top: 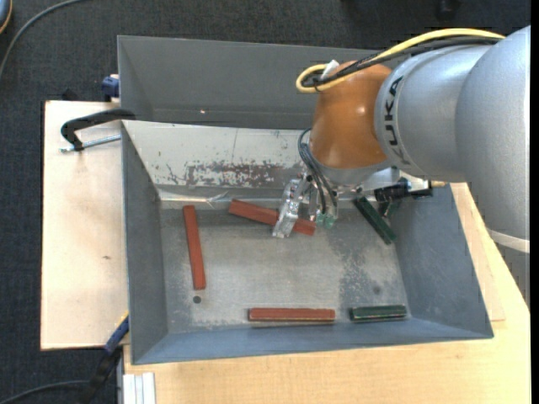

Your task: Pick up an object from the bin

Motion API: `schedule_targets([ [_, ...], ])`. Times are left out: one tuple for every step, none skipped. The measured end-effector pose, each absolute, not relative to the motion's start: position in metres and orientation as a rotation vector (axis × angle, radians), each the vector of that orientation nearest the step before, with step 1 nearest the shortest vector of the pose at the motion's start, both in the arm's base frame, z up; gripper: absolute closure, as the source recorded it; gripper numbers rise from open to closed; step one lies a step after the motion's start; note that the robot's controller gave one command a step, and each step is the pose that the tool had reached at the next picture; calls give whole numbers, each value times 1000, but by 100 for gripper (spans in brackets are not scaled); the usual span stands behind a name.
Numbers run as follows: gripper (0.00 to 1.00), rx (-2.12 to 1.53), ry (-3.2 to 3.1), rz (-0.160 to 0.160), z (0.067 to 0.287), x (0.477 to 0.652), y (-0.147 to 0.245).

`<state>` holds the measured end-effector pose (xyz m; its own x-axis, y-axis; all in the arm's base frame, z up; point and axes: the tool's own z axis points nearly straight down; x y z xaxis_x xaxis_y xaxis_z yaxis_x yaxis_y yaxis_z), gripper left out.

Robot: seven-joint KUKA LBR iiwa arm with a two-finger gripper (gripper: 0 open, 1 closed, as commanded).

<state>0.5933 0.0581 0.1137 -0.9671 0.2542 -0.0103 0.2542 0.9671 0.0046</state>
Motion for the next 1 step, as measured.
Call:
schedule_targets([
  [100, 428, 3097, 8, 252, 596, 65],
])
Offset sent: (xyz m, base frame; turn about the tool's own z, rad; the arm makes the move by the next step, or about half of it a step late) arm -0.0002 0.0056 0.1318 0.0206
